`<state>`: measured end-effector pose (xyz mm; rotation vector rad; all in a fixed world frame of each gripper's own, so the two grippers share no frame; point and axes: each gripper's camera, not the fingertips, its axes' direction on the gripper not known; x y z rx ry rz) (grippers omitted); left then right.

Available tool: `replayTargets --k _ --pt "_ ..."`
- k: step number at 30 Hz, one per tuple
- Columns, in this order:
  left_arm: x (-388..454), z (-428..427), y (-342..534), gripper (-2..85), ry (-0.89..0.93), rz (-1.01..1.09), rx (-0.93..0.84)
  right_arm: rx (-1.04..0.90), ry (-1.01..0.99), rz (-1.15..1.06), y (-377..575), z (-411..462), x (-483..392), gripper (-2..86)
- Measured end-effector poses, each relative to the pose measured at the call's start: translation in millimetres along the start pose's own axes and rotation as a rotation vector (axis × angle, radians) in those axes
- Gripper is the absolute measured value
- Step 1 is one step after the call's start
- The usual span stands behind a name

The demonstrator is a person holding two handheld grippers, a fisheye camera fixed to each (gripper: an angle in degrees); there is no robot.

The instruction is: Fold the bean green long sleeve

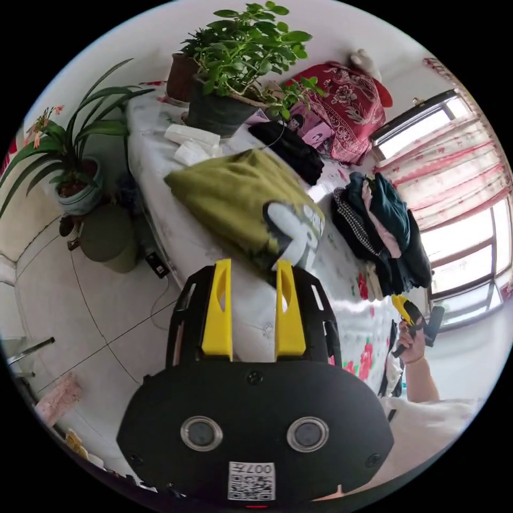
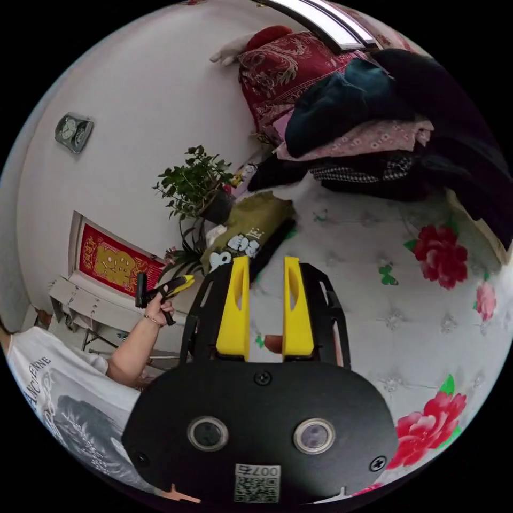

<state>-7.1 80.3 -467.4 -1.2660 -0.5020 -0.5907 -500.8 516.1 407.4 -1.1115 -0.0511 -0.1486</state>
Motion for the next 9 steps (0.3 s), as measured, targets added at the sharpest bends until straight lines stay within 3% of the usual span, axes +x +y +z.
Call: replayTargets --k 3,9 --pt "51.3 20.2 44.1 8.8 -0.064 0.092 -0.019 -0.050 0.219 0.103 82.1 -33.6 53.3 5.1" --pt "264.0 137.3 104.3 6.9 -0.052 0.618 -0.268 0.115 0.560 0.579 267.2 -206.3 153.9 5.5"
